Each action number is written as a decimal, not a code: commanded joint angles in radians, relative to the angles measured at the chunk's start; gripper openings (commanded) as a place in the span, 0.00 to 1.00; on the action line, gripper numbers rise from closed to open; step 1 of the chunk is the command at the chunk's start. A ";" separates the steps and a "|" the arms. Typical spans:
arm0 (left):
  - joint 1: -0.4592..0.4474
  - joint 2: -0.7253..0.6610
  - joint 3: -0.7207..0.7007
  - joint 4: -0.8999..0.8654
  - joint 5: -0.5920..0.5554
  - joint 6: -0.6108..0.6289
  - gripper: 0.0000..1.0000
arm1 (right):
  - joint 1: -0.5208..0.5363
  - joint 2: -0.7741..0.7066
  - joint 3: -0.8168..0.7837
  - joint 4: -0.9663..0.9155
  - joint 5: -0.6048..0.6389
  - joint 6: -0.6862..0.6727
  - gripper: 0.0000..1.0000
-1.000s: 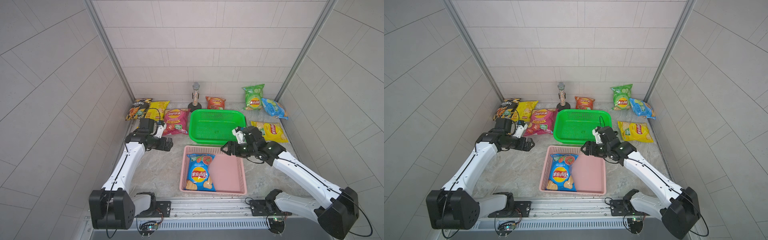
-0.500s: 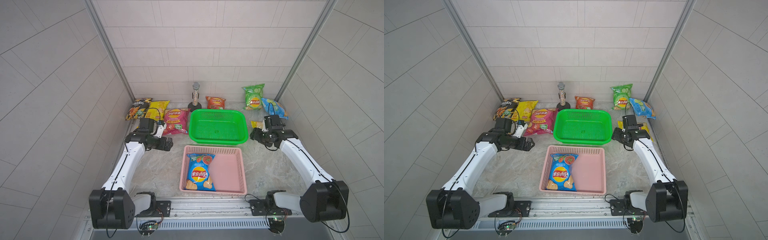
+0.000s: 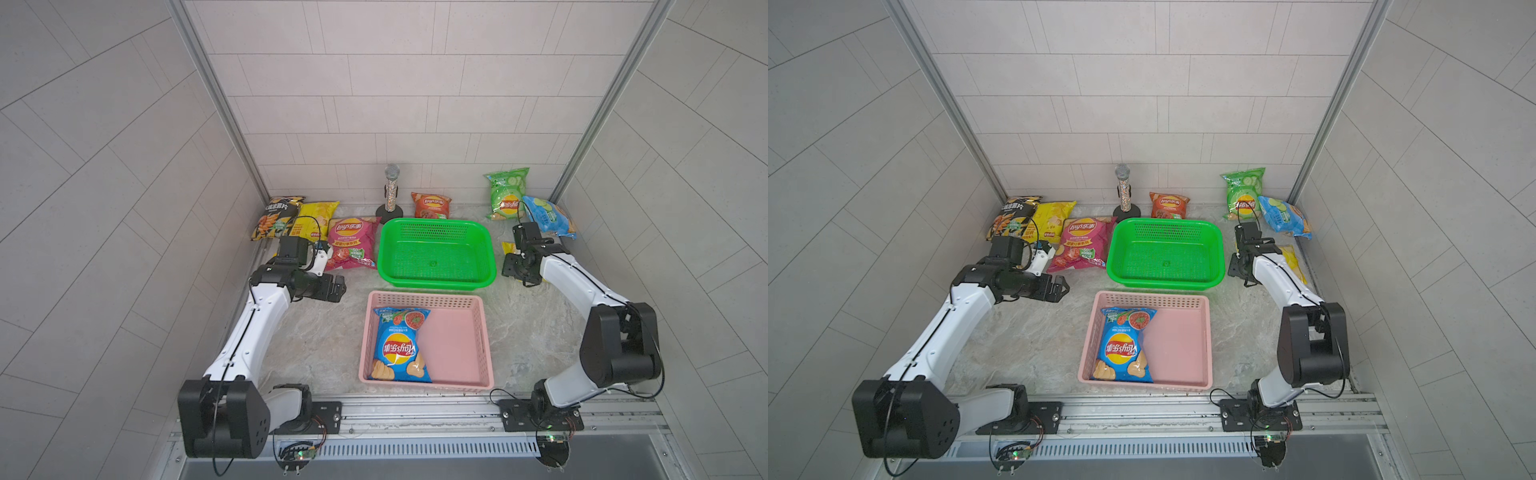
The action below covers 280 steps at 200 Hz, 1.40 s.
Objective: Put the potato chips into the basket
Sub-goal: Pick up the potato chip from the center of the board.
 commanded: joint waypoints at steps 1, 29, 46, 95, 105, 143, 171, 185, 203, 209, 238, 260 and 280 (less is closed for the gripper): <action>0.006 -0.004 -0.014 -0.004 0.006 0.013 1.00 | -0.005 0.058 0.036 0.008 0.058 -0.025 0.63; 0.006 -0.002 -0.014 -0.005 0.003 0.014 1.00 | -0.005 0.129 0.069 0.003 0.057 -0.036 0.57; 0.007 -0.002 -0.014 -0.005 0.005 0.013 1.00 | -0.005 0.160 0.076 0.012 0.074 -0.042 0.58; 0.006 -0.005 -0.012 -0.006 0.006 0.012 1.00 | -0.006 0.247 0.115 -0.003 0.142 -0.064 0.58; 0.007 -0.004 -0.012 -0.004 0.005 0.012 1.00 | -0.006 0.261 0.123 -0.005 0.143 -0.068 0.56; 0.006 -0.006 -0.012 -0.006 0.003 0.012 1.00 | -0.008 0.274 0.131 -0.005 0.155 -0.069 0.41; 0.008 -0.005 -0.012 -0.006 0.004 0.012 1.00 | -0.008 0.279 0.136 -0.008 0.164 -0.074 0.40; 0.006 -0.006 -0.012 -0.006 0.004 0.012 1.00 | -0.009 0.288 0.140 -0.016 0.165 -0.076 0.41; 0.006 -0.005 -0.012 -0.007 0.004 0.012 1.00 | -0.009 0.290 0.142 -0.022 0.163 -0.075 0.31; 0.006 -0.006 -0.012 -0.006 0.003 0.012 1.00 | -0.009 0.287 0.142 -0.026 0.163 -0.073 0.25; 0.006 -0.005 -0.012 -0.007 0.004 0.012 1.00 | -0.009 0.222 0.131 -0.034 0.167 -0.069 0.09; 0.007 -0.002 -0.011 -0.006 0.007 0.012 1.00 | -0.009 0.148 0.132 -0.056 0.171 -0.071 0.00; 0.007 -0.002 -0.012 -0.007 0.007 0.012 1.00 | -0.009 0.077 0.142 -0.099 0.174 -0.068 0.00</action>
